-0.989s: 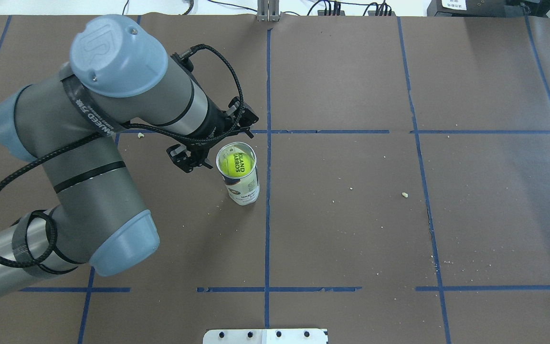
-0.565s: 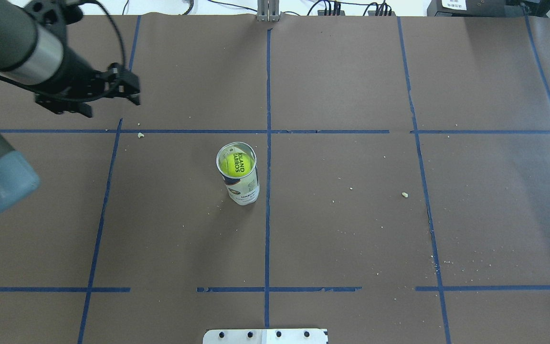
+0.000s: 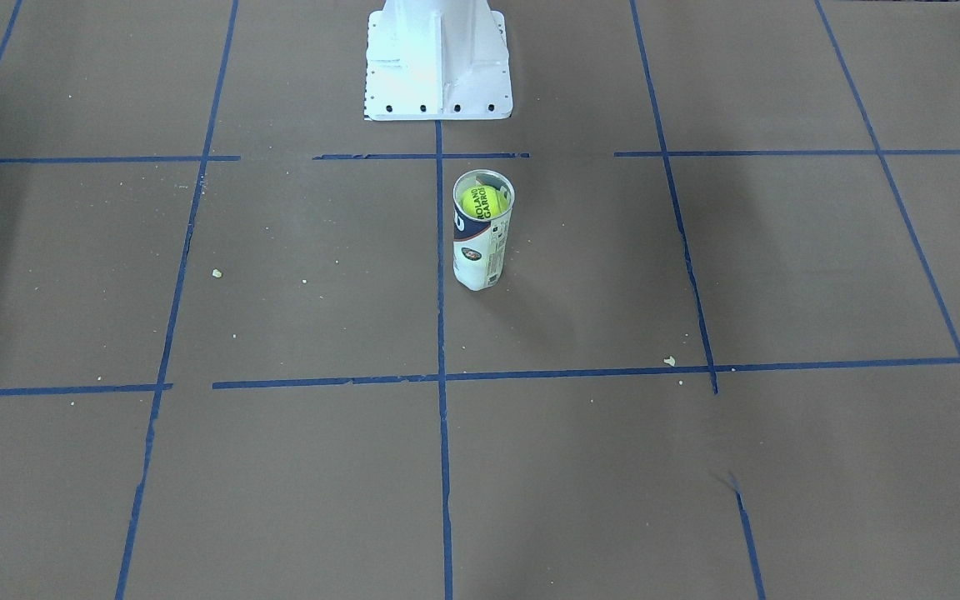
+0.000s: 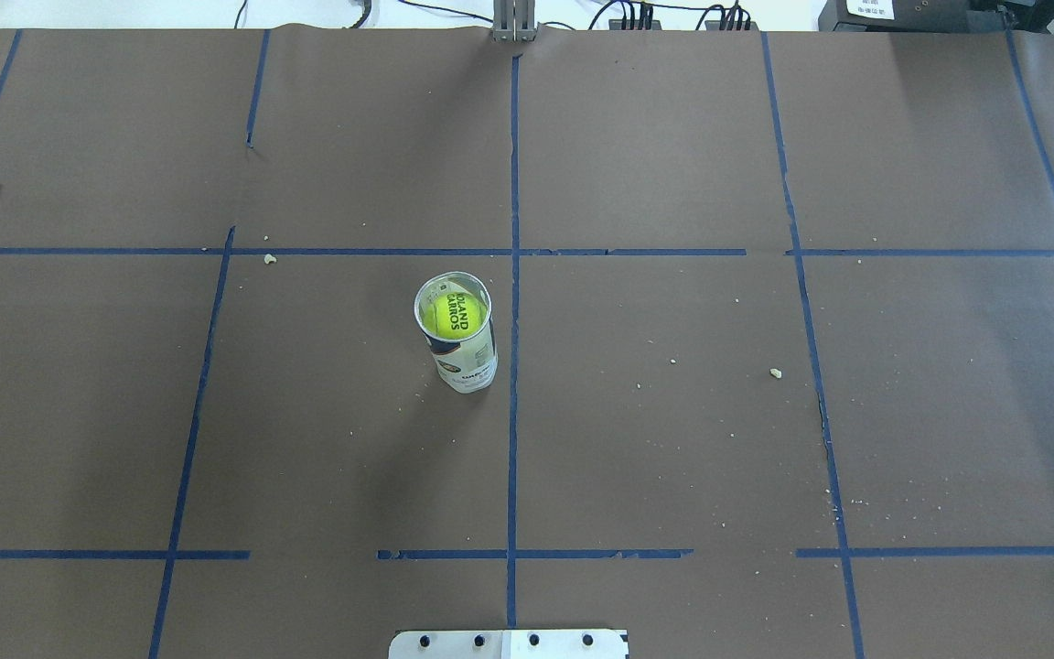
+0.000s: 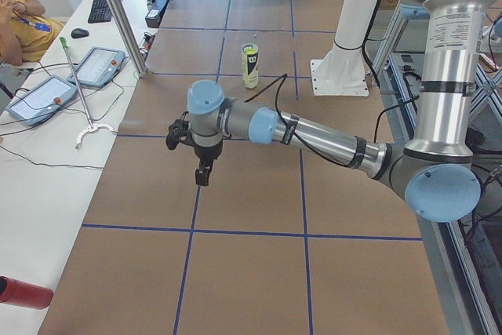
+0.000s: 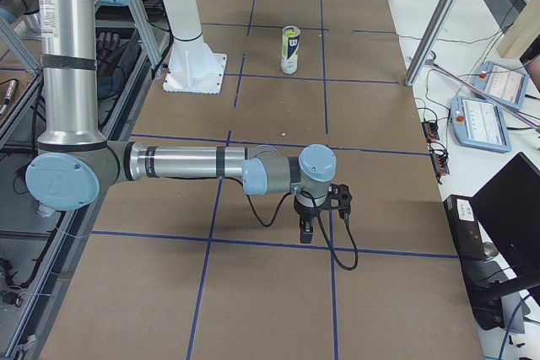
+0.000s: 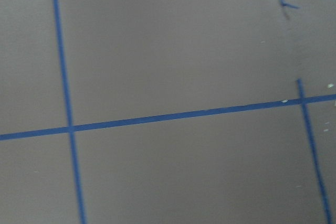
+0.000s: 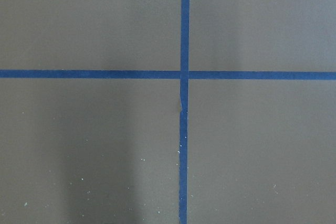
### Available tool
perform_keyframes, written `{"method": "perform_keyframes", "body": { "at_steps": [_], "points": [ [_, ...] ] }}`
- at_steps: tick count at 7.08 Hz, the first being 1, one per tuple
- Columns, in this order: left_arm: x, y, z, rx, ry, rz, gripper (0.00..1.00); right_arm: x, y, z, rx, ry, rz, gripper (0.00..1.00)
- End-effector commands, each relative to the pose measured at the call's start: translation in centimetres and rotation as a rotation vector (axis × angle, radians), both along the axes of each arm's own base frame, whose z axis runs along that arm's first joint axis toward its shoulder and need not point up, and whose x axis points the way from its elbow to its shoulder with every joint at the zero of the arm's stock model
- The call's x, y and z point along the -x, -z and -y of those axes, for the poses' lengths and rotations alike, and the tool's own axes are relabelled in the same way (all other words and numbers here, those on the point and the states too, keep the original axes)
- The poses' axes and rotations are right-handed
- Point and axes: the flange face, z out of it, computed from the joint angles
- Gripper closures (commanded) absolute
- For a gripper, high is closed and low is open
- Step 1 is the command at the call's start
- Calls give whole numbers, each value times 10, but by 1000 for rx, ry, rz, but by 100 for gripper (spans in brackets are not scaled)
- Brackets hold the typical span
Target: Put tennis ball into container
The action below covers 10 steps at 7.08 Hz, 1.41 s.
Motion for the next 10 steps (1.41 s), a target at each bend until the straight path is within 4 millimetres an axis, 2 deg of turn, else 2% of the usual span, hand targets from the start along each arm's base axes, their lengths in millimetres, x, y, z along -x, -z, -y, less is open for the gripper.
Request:
{"method": "perform_keyframes", "body": {
  "at_steps": [1, 3, 4, 7, 9, 10],
  "points": [
    [63, -79, -21, -24, -61, 17, 0, 0, 0, 0, 0, 0, 0, 0],
    [68, -88, -24, -11, -55, 20, 0, 0, 0, 0, 0, 0, 0, 0],
    [67, -96, -36, 4, -54, 15, 0, 0, 0, 0, 0, 0, 0, 0],
    [68, -98, -39, 21, -46, 13, 0, 0, 0, 0, 0, 0, 0, 0],
    [66, -108, -43, 51, -42, 6, 0, 0, 0, 0, 0, 0, 0, 0],
    [66, -104, -41, 87, 5, 4, 0, 0, -1, -1, 2, 0, 0, 0]
  ]
}}
